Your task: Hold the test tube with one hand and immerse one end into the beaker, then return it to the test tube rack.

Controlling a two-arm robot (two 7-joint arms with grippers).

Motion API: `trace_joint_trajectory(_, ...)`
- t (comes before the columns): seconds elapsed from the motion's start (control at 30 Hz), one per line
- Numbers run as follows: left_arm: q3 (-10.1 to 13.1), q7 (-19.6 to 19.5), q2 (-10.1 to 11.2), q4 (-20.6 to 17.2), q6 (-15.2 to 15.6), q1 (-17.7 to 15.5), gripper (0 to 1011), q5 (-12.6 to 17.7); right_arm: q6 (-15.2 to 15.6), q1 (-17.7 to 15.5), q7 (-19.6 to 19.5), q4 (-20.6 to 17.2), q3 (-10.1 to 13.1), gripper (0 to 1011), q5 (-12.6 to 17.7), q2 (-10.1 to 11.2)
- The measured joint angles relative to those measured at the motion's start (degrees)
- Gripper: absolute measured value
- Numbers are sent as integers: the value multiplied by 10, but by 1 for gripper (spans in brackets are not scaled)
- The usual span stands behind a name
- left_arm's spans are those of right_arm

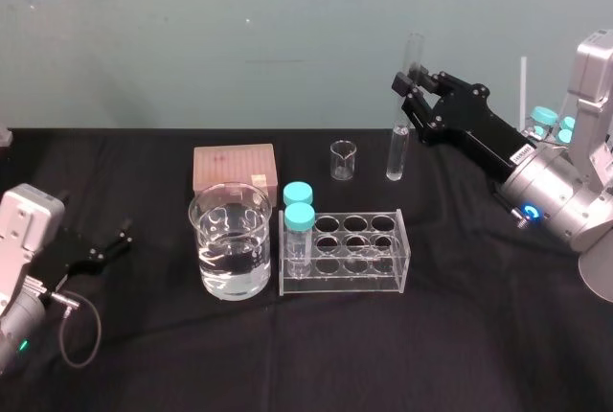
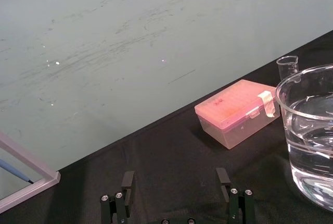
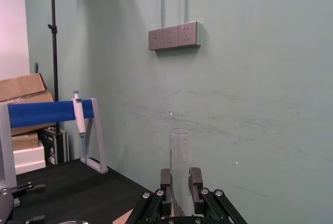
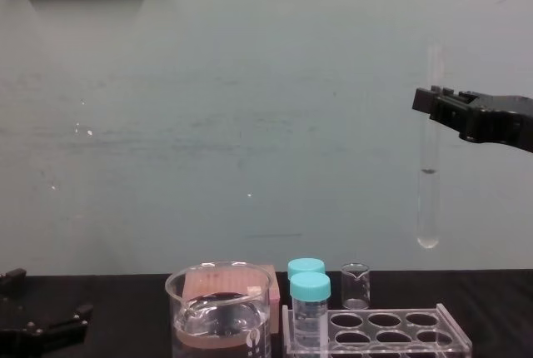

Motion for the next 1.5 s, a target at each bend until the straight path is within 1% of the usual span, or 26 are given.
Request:
trace_joint_trajectory(0.17,0,0,0,0,0,0,1000,0,-2,8,5,5,-4,224,-1,-2)
trace_joint_trajectory(0.27,0,0,0,0,0,0,1000,0,-5,18,14,12,-11,224,-3,-6)
trace_joint_trajectory(0.4,0,0,0,0,0,0,1000,0,-15,41,32,23,-24,224,-6,-15)
trace_joint_trajectory(0.5,0,0,0,0,0,0,1000,0,-26,62,49,36,-37,224,-6,-27)
trace_joint_trajectory(0.6,0,0,0,0,0,0,1000,0,-39,89,78,54,-57,223,-1,-46)
trace_joint_trajectory(0.63,0,0,0,0,0,0,1000,0,-39,89,78,54,-57,223,-1,-46)
trace_joint_trajectory(0.67,0,0,0,0,0,0,1000,0,-43,99,89,62,-66,224,2,-54)
trace_joint_trajectory(0.73,0,0,0,0,0,0,1000,0,-45,107,101,69,-75,224,7,-61)
trace_joint_trajectory(0.83,0,0,0,0,0,0,1000,0,-48,121,126,85,-95,224,19,-76)
trace_joint_trajectory(0.87,0,0,0,0,0,0,1000,0,-48,121,126,85,-95,224,19,-76)
trace_joint_trajectory(0.97,0,0,0,0,0,0,1000,0,-48,130,145,100,-110,224,31,-86)
trace_joint_trajectory(1.17,0,0,0,0,0,0,1000,0,-47,138,164,121,-129,224,44,-96)
trace_joint_trajectory(1.37,0,0,0,0,0,0,1000,0,-45,150,173,156,-145,224,48,-105)
trace_joint_trajectory(1.5,0,0,0,0,0,0,1000,0,-44,158,181,187,-154,224,51,-114)
